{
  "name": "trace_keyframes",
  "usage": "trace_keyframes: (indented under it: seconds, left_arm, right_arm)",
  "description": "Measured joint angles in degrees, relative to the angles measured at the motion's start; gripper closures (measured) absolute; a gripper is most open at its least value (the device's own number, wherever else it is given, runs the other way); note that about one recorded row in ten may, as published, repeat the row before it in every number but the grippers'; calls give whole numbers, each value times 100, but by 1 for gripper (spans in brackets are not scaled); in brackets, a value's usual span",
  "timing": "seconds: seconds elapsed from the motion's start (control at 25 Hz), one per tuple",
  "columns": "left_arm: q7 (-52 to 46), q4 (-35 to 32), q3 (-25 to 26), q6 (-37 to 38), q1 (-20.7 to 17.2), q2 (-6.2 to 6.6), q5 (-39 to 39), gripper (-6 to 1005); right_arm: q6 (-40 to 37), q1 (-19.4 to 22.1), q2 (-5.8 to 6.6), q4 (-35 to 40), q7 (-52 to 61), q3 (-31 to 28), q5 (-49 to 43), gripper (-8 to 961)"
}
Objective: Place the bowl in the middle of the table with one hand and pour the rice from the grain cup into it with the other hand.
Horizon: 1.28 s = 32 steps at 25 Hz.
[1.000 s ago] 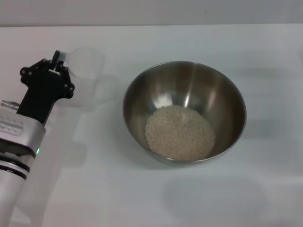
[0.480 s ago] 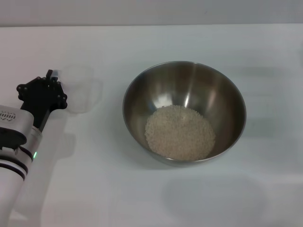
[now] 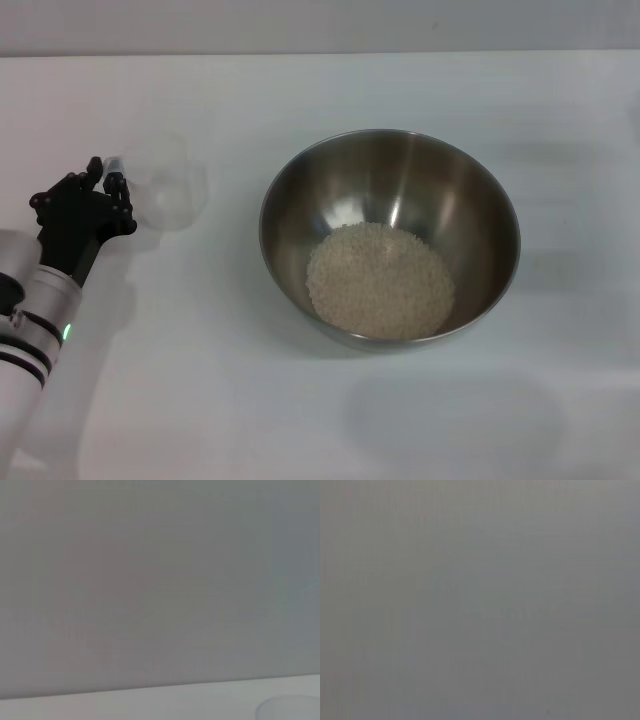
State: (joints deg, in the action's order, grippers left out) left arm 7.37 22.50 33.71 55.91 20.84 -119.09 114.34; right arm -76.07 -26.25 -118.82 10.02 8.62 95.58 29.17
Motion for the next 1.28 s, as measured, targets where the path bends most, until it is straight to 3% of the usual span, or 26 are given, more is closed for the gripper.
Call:
trace_keyframes:
  seconds: [0.24, 0.4, 0.48, 0.84, 1.04, 1.28]
  left_arm:
    - [-278, -34, -57, 107, -137, 23, 41, 762]
    - [-281, -34, -117, 144, -230, 28, 42, 600]
    - [-387, -82, -396, 308, -285, 34, 45, 535]
    - [-563, -115, -529, 995, -658, 35, 45, 308]
    - [-586, -115, -812, 1723, -924, 32, 45, 310]
    - [-633, -103, -925, 2197, -982, 16, 45, 310]
  right_arm:
    - [-56, 22, -3, 0, 0, 4, 0, 230]
    - [-58, 23, -5, -2, -1, 4, 0, 230]
    - [-58, 23, -7, -7, -19, 4, 0, 230]
    - [-58, 27, -9, -18, -20, 5, 0, 230]
    - [-50, 34, -9, -26, -7, 27, 0, 230]
    - [-27, 33, -14, -4, -1, 94, -2, 230]
